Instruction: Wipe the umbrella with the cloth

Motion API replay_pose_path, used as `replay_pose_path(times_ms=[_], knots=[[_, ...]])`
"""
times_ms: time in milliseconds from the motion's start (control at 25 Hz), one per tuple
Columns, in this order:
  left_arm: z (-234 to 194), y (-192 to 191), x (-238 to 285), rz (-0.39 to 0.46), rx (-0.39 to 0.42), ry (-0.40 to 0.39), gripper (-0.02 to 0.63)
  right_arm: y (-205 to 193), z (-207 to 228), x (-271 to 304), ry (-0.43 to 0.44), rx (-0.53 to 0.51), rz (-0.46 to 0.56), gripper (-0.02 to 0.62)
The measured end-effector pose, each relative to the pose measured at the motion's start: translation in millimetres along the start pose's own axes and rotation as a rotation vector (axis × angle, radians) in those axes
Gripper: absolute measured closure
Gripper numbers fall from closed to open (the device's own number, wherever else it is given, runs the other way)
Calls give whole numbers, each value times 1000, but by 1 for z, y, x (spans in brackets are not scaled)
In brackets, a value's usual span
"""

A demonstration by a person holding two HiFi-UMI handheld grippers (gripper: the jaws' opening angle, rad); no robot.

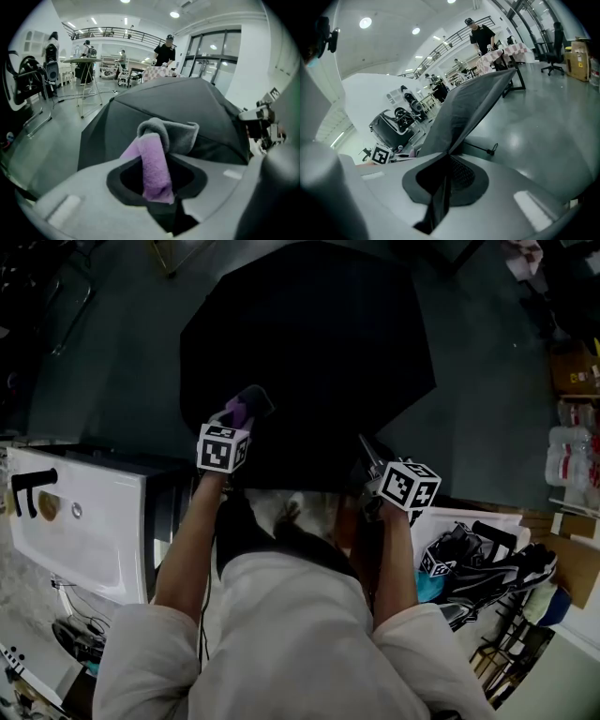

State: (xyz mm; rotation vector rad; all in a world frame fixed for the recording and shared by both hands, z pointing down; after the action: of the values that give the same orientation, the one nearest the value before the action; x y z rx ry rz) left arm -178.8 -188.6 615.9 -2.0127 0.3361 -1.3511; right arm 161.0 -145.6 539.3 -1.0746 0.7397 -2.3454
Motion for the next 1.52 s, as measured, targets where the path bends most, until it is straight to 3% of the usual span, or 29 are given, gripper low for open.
replay_pose_path(times_ms=[840, 1160, 1360, 1520], knots=[[91, -49, -34, 20, -31, -55, 495, -8, -1, -7, 46, 2, 20, 589], [102, -57, -49, 36, -30, -86, 494, -5, 10, -13, 32, 13, 33, 589], [87, -41, -79, 135, -38, 6, 494, 0, 14, -17, 32, 29, 50, 589], [61, -2, -100, 240, -28, 81, 494, 3, 14, -16, 22, 52, 52, 589]])
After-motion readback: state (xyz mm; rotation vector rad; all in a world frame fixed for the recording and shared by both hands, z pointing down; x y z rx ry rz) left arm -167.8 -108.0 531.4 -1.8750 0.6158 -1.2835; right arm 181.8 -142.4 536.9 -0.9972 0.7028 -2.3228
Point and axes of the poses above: the fingertips, and each gripper's own axes: x forward along the fingers, z to its right, y out of its top, the point moved 10 cm from there along -x, backward along the fingers, and after that the axes turned 1 degree about y, right-handed, at the moved point
